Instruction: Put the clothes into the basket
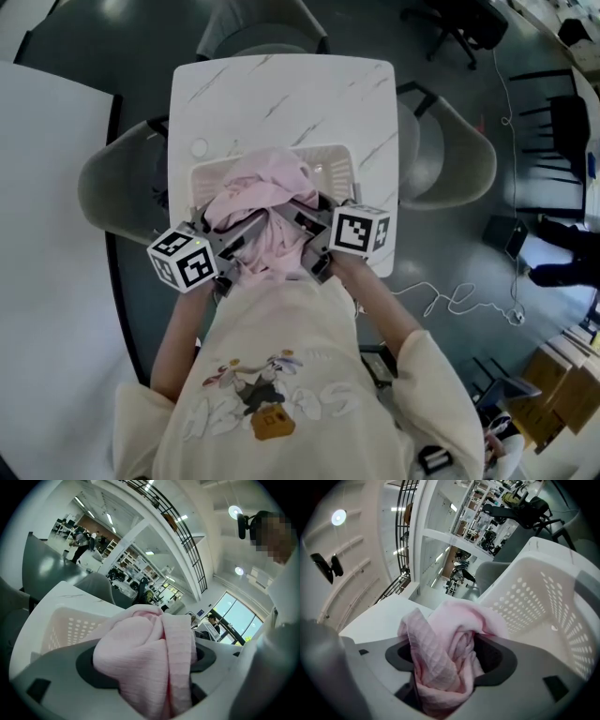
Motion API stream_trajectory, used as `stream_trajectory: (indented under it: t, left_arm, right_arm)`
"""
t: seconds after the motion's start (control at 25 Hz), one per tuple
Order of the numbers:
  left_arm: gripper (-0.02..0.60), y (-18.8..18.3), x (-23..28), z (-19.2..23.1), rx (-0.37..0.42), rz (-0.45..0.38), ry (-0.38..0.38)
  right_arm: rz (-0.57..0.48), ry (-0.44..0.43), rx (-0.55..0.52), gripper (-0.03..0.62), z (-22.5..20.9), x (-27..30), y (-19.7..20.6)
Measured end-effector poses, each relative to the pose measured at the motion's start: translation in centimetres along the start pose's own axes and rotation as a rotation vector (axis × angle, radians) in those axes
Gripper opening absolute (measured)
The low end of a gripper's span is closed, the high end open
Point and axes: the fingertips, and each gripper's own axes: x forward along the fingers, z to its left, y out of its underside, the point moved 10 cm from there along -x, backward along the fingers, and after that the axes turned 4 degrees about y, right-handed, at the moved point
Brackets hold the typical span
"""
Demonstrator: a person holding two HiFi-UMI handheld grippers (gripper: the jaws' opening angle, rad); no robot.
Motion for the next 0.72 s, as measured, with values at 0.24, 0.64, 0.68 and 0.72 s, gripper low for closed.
stream_trajectory:
  t: [0.24, 0.64, 0.68, 0.72]
  left_arm:
    - [0.393, 1.2, 0.3, 1.2, 0.004, 0.027, -0.010]
    - [0.393, 2.4, 0.6, 2.7, 0.012, 0.035, 0.000]
    - [0.393, 2.4, 0.9, 3.3, 0.010, 0.037, 0.005]
    - [0.393, 2.4, 1.4, 3.9, 0.006, 0.040, 0.009]
  right_arm:
    - [0.020, 0.025, 0.000, 0.334, -1.2, 0.5, 0.9]
    - [0.016, 0.095, -0.032, 0.334, -2.1, 0.9, 2.0]
    - [0.011, 0.099, -0.033, 0.334, -2.5, 1.2, 1.8]
    - [0.007, 0.105, -0.033, 0.334, -2.9, 1.6, 1.6]
